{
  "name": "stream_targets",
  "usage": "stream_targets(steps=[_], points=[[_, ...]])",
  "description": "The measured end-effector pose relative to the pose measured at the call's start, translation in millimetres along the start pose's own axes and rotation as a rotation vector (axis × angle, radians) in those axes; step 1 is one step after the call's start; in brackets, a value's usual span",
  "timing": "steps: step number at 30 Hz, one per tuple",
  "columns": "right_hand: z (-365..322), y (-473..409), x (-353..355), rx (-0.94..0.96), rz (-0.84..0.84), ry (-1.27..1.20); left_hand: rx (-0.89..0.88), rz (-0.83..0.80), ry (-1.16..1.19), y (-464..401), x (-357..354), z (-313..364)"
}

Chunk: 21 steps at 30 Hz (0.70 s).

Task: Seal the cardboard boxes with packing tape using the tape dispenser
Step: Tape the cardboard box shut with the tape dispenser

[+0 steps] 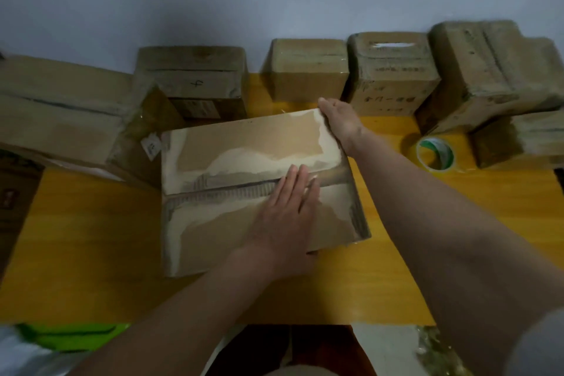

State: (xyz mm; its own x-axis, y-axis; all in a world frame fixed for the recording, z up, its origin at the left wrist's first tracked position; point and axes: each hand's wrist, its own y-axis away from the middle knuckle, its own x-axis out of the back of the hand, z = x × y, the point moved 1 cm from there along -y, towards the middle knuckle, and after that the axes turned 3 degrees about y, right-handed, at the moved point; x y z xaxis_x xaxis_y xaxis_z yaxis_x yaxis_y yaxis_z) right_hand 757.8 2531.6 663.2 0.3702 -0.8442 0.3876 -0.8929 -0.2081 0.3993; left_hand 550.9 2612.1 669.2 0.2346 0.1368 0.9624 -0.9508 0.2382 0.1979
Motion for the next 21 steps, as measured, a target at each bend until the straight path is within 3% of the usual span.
stream_targets(steps=[4,9,12,15,18,21], points=[[-3.2,-8.8,-2.7,-0.135,-0.018,-0.189,0.003,0.011,0.003,-1.2,-1.7,0.8],[-13.3,0.4,2.6,-0.298,-0.067,-0.215,-0.008,-0.013,-0.041,-2.1,-3.0,1.8],[-10.1,14.6,9.8,-0.307,-0.069,-0.253,0.003,-0.037,-0.063,-1.8,-2.2,4.0],[9.8,47.7,13.4,-0.167,-0.097,-0.141,0.031,-0.066,-0.085,-1.9,-1.4,7.0],[44.0,109.7,16.6,-0.089,-0.053,0.047,0.044,-0.067,-0.091,-3.1,0.8,11.1],[77.7,157.4,14.8,-0.124,0.091,-0.006,0.069,-0.055,-0.080,-9.9,-0.5,21.9]])
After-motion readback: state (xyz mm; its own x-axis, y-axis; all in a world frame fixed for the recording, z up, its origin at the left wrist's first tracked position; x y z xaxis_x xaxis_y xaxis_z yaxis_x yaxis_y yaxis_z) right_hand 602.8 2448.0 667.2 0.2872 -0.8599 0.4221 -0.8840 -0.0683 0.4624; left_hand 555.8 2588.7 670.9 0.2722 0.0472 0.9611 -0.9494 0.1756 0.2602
